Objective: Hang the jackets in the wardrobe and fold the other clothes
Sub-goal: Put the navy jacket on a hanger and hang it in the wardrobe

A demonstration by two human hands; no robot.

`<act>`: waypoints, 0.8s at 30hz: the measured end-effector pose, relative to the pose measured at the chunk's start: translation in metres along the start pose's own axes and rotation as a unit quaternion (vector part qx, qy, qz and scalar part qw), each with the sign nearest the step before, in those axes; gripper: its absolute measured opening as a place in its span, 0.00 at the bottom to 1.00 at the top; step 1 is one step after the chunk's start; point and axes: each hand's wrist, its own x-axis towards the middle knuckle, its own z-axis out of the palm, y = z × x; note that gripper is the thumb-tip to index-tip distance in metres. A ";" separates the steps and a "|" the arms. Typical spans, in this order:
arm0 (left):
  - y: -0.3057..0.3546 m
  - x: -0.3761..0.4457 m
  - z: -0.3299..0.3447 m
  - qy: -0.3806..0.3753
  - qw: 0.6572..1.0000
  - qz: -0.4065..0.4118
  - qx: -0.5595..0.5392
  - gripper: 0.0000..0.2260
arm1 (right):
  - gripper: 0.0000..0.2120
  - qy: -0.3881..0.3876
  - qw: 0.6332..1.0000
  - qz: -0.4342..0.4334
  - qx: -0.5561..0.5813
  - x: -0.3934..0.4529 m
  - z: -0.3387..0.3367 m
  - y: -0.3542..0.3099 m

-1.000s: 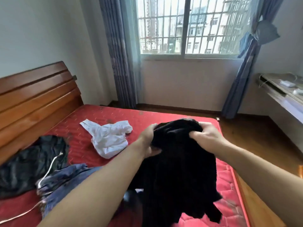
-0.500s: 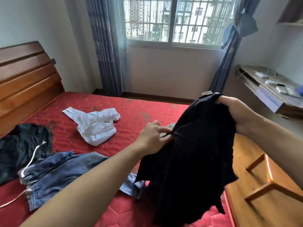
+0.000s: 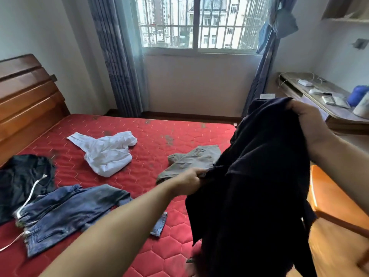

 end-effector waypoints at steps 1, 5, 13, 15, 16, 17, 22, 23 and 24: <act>0.007 -0.002 -0.006 0.016 0.999 -0.003 -0.028 0.05 | 0.12 -0.008 1.000 0.009 -0.001 0.001 -0.008 0.002; 0.050 -0.015 -0.031 0.058 0.997 0.035 -0.026 0.07 | 0.12 -0.016 0.997 0.063 -0.035 0.003 -0.023 0.033; 0.152 -0.034 -0.047 0.186 0.974 0.109 0.071 0.09 | 0.44 -0.224 0.870 0.009 -0.440 -0.010 0.011 0.060; 0.165 -0.042 -0.051 0.152 0.974 0.119 0.122 0.12 | 0.33 -0.288 0.882 -0.072 -0.367 -0.018 0.030 0.051; 0.170 -0.045 -0.052 0.135 0.972 0.118 0.152 0.14 | 0.25 -0.289 0.877 -0.116 -0.365 -0.021 0.040 0.051; 0.172 -0.047 -0.053 0.125 0.970 0.114 0.174 0.16 | 0.18 -0.266 0.877 -0.150 -0.371 -0.023 0.050 0.053; 0.170 -0.067 -0.085 0.132 0.973 0.061 0.179 0.09 | 0.06 -0.189 0.969 -0.064 -0.143 -0.028 0.073 0.039; 0.166 -0.072 -0.093 0.135 0.973 0.046 0.179 0.09 | 0.08 -0.193 0.974 -0.044 -0.115 -0.028 0.074 0.033; 0.161 -0.076 -0.099 0.142 0.974 0.035 0.176 0.10 | 0.08 -0.206 0.972 -0.035 -0.104 -0.027 0.076 0.028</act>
